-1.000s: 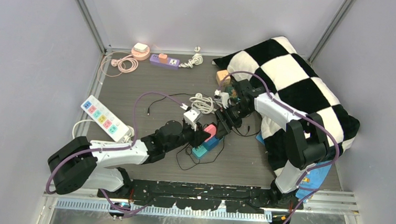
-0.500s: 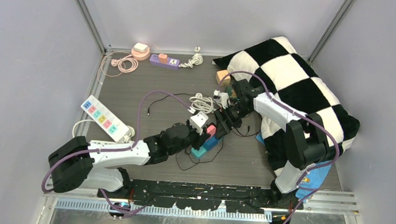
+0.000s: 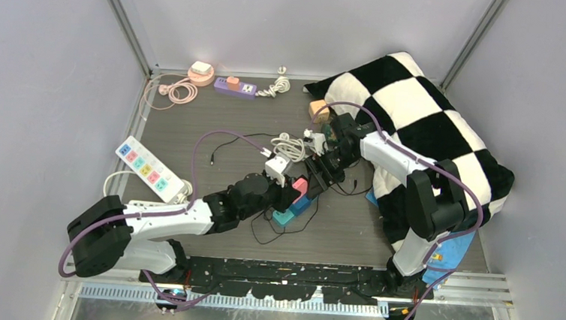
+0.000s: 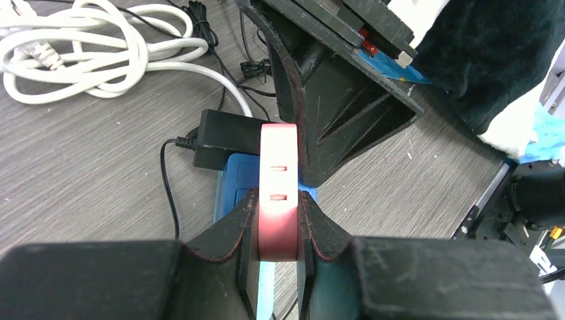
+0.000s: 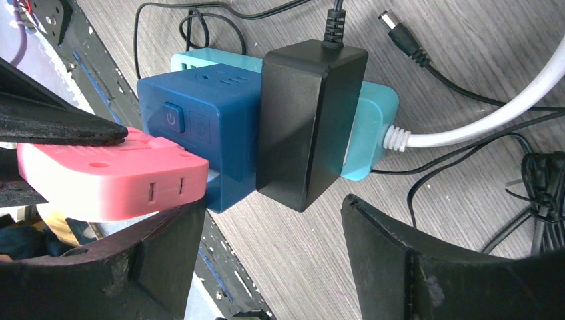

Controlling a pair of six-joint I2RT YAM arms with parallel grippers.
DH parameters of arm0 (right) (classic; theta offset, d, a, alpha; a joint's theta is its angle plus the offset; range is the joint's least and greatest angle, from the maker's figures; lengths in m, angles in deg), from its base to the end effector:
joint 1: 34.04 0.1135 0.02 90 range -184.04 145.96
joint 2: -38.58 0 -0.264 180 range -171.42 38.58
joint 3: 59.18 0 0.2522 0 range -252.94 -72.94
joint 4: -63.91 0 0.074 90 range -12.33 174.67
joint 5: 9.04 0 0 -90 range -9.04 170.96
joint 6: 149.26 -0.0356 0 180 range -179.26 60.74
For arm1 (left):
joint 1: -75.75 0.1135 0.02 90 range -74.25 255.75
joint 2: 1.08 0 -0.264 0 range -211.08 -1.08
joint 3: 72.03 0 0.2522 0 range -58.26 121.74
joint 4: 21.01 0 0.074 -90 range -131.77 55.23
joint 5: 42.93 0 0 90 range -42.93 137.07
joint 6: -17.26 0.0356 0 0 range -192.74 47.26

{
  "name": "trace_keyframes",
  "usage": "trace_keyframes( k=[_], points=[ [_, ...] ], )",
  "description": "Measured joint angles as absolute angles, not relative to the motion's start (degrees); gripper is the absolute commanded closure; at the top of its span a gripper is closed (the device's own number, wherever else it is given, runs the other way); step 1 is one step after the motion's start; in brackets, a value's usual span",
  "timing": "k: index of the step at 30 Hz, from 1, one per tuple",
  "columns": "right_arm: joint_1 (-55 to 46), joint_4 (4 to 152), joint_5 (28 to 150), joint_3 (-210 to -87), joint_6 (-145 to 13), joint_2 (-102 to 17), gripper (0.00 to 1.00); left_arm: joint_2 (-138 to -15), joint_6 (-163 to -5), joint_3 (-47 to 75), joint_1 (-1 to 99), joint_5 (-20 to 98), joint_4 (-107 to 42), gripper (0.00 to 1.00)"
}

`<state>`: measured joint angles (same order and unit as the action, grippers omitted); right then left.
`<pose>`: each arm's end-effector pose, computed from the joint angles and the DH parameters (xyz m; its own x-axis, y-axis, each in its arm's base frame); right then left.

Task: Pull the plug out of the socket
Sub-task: Remove the plug from the socket.

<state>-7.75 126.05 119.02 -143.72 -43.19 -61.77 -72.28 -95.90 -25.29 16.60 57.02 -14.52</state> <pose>0.2874 0.1665 0.2047 -0.7141 -0.5959 -0.3675 -0.6887 0.5037 0.5216 0.1428 -0.2271 0.2253 -0.4449 -0.0106 -0.8955 0.6377 0.6983 -0.3251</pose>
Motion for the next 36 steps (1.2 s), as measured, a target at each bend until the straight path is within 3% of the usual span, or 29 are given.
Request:
trace_keyframes(
  k=[36],
  points=[
    [-6.8,125.6,119.0,-144.1,-45.1,-62.4,0.23,-69.9,-114.5,-29.1,16.6,63.4,-12.9,1.0]
  ],
)
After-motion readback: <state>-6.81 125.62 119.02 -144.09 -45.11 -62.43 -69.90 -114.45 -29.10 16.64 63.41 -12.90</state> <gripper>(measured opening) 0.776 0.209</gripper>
